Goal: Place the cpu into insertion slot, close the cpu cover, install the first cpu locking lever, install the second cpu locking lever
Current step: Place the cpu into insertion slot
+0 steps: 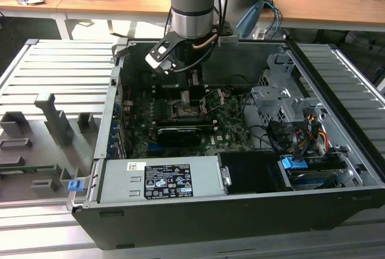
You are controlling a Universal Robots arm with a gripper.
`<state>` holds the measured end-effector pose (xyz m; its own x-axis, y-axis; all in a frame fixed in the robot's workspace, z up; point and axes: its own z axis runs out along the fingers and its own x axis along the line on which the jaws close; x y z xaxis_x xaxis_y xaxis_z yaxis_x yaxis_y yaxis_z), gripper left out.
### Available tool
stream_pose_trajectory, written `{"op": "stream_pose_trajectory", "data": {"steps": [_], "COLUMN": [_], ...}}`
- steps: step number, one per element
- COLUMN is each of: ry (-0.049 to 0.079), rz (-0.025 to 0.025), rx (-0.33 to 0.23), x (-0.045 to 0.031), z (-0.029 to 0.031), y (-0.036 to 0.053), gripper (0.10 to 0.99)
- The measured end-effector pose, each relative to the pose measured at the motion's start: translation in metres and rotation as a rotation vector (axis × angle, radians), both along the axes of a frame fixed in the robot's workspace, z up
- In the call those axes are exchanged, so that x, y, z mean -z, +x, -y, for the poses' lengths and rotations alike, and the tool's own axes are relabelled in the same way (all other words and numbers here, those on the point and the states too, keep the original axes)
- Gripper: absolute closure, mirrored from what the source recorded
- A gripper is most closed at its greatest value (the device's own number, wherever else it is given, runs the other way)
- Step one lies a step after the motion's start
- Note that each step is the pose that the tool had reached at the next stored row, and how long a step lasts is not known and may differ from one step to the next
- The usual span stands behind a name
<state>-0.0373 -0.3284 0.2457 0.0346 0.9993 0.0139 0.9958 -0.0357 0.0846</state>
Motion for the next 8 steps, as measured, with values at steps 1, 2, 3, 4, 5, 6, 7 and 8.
{"op": "stream_pose_trajectory", "data": {"steps": [1,2,3,4,5,6,7,8], "ry": [0.000,0.000,0.000,0.000,0.000,0.000,0.000,0.000], "rz": [0.0002,0.0003,0.0003,0.0003,0.0002,0.0002,0.0002,0.0003], "rx": [0.000,0.000,0.000,-0.004,-0.013,-0.034,-0.049,-0.062], "x": [0.0016,0.0035,0.0050,0.0062,0.0074,0.0091,0.0100,0.0112], "z": [-0.0018,-0.0027,-0.0030,-0.0032,-0.0032,-0.0032,-0.0032,-0.0031], "y": [0.0000,-0.0001,-0.0002,-0.0001,-0.0001,-0.0002,-0.0002,-0.0005], "gripper": [0.549,0.549,0.549,0.549,0.549,0.549,0.549,0.549]}}
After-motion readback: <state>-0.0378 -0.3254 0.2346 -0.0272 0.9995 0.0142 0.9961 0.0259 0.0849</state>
